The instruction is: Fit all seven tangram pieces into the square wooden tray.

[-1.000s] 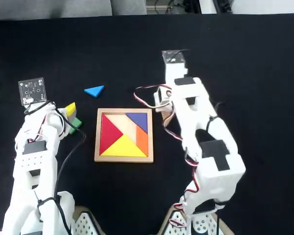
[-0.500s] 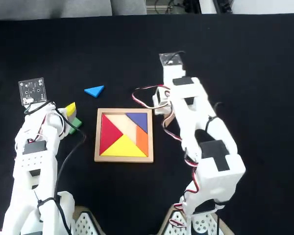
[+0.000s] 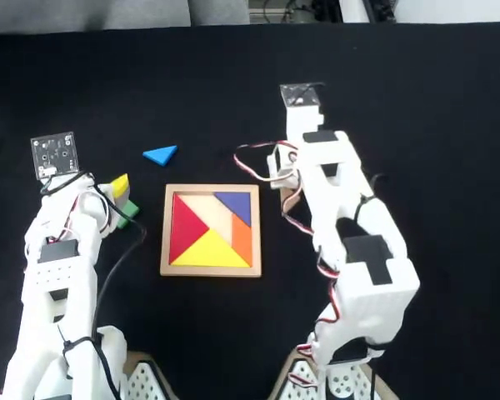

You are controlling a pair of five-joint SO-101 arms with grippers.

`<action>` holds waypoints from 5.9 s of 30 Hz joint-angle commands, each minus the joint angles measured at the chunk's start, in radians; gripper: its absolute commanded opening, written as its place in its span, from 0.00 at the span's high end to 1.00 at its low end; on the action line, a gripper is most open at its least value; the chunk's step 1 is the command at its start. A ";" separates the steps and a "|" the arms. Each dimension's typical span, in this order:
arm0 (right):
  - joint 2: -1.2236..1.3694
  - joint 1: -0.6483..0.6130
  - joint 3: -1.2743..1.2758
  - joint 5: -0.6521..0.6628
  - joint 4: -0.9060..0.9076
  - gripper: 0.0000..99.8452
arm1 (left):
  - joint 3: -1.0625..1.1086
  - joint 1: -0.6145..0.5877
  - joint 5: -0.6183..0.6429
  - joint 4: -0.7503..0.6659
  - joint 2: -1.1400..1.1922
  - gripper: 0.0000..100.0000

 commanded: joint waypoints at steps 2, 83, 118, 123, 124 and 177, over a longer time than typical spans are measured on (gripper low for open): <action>-0.005 -0.003 -0.051 0.017 -0.018 0.99 | -0.005 -0.007 0.006 -0.015 0.000 0.70; -0.303 -0.025 0.211 0.362 0.083 0.99 | 0.004 0.004 0.005 -0.023 0.000 0.70; -0.252 -0.021 0.182 0.385 0.095 0.99 | 0.004 0.002 0.005 -0.023 0.000 0.70; -0.251 -0.038 0.191 0.404 0.103 0.99 | 0.004 0.001 0.005 -0.023 0.000 0.70; -0.251 -0.038 0.193 0.410 0.103 0.99 | 0.004 0.001 0.005 -0.023 0.000 0.70; -0.099 -0.031 -0.001 0.167 -0.077 0.99 | 0.005 0.002 0.005 -0.021 0.000 0.70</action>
